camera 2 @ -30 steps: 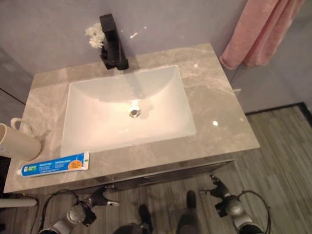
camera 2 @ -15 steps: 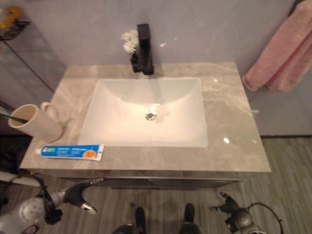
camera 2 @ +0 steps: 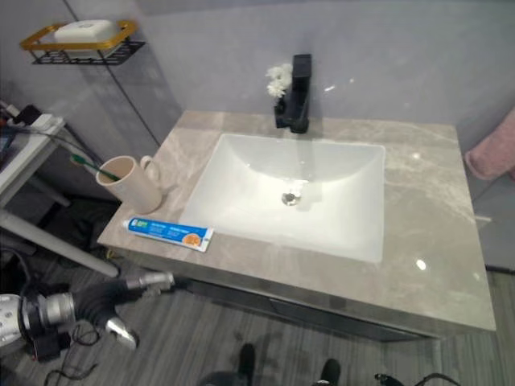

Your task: Put brush and paste in cup on sink, flatten towel.

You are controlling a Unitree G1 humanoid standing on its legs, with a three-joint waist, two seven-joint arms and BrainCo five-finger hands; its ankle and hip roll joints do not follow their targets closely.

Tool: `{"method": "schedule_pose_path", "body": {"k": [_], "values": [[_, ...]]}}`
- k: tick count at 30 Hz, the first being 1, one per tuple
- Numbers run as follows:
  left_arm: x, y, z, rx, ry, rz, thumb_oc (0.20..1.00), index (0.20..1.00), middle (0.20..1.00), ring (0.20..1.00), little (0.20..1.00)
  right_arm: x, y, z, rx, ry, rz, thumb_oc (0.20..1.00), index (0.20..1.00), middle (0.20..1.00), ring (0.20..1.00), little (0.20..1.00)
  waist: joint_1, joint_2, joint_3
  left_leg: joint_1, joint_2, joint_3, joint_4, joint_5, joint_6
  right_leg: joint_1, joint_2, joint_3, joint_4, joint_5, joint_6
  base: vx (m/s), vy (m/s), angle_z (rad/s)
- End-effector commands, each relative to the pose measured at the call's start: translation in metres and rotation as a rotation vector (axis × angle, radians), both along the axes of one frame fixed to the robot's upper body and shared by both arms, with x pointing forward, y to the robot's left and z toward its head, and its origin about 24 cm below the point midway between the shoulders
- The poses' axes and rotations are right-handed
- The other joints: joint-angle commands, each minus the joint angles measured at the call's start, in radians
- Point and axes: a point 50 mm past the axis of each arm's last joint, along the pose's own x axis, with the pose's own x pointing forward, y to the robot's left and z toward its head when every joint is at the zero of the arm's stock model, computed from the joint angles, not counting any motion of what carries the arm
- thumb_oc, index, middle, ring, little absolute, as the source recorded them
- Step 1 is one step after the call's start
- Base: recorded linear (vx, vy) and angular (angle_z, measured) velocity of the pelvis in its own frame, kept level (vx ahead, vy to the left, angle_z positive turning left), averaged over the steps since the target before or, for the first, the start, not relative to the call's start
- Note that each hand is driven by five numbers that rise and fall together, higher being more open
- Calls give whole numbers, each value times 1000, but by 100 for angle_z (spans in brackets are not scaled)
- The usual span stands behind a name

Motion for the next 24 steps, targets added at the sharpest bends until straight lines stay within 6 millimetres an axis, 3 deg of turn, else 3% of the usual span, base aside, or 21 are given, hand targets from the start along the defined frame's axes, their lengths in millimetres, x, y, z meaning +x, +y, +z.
{"method": "schedule_pose_path", "body": {"k": [1,4,13,24], "values": [[21,32,52,154,-496,229,1000,1000,1000,1000,1000,36,15,6,90,-162,-59,1000,1000,1000,1000,1000,8,-55,14,26,-32,59,9,-9,-9,9,-29,95,20,-12,34,20,-9,3],[25,47,55,265,-557,295,1000,1000,1000,1000,1000,40,15,9,116,-205,-83,1000,1000,1000,1000,1000,-4,-61,13,21,-29,79,9,-14,-8,-3,-27,114,17,-8,36,29,8,-1],[33,69,48,319,-543,401,1000,1000,1000,1000,1000,17,4,6,82,-125,-113,1000,1000,1000,1000,1000,-35,-72,4,27,-30,141,9,-46,5,-37,-32,179,7,8,48,40,46,-16],[33,78,46,349,-528,433,1000,1000,1000,1000,1000,14,-5,9,57,-108,-106,1000,1000,1000,1000,1000,-53,-60,11,-14,-57,211,9,-68,31,-130,-56,261,-1,62,76,22,97,-30]]}}
